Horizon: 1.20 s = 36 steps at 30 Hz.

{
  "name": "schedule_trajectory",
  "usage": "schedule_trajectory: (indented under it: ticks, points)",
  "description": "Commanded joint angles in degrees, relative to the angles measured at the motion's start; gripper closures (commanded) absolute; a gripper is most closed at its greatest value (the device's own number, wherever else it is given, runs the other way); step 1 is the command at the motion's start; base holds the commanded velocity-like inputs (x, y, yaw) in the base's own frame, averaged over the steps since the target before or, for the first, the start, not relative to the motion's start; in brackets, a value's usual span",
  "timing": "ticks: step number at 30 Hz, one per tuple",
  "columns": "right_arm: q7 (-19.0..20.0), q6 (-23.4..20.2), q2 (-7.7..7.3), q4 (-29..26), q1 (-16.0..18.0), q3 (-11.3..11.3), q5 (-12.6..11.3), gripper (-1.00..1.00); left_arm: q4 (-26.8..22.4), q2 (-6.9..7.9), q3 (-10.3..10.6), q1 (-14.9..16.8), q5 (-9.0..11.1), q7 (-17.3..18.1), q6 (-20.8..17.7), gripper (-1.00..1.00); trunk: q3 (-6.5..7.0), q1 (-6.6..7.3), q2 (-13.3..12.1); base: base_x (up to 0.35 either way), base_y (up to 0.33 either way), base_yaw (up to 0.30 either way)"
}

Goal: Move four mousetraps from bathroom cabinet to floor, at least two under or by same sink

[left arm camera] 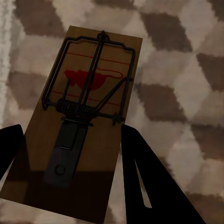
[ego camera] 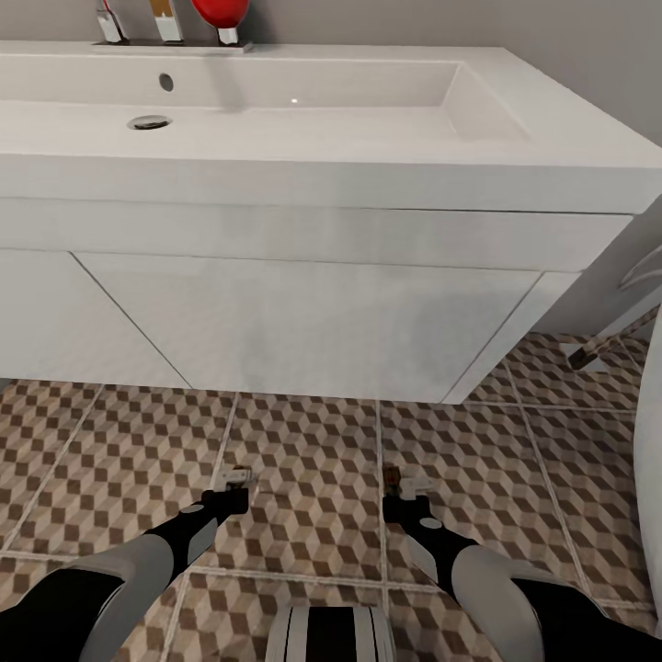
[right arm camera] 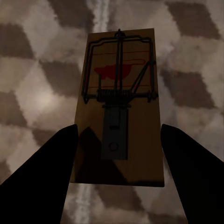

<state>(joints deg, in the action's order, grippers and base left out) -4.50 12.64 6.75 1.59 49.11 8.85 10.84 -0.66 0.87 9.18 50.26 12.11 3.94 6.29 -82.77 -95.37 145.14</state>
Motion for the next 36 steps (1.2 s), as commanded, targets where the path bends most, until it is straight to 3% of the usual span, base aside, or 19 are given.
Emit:
schedule_trajectory:
  ticks: [1, 10, 18, 36]
  points:
    - [-0.3, 0.3, -0.01, 0.2, 0.1, 0.5, 0.6, 1.00, 0.1, 0.01, 0.5, 0.0, 0.4, 0.1, 0.2, 1.00, -0.03, 0.01, 0.0, 0.000, 0.000, 0.000]
    - [-0.3, 0.3, -0.06, 0.2, 0.1, 0.5, 0.6, 1.00, 0.1, 0.01, 0.5, 0.1, 0.4, 0.1, 0.2, 1.00, -0.03, 0.01, 0.0, 0.000, 0.000, 0.000]
    - [-0.3, 0.3, -0.07, 0.2, 0.0, 0.5, 0.6, 1.00, 0.0, 0.07, 0.5, 0.0, 0.3, 0.1, 0.2, 1.00, -1.81, -0.20, 0.1, 0.000, 0.000, 0.000]
    - [-0.3, 0.2, -0.07, 0.2, 0.0, 0.5, 0.6, 1.00, 0.1, 0.06, 0.5, 0.0, 0.3, 0.1, 0.3, 1.00, -1.81, -0.20, 0.1, 0.000, 0.000, 0.000]
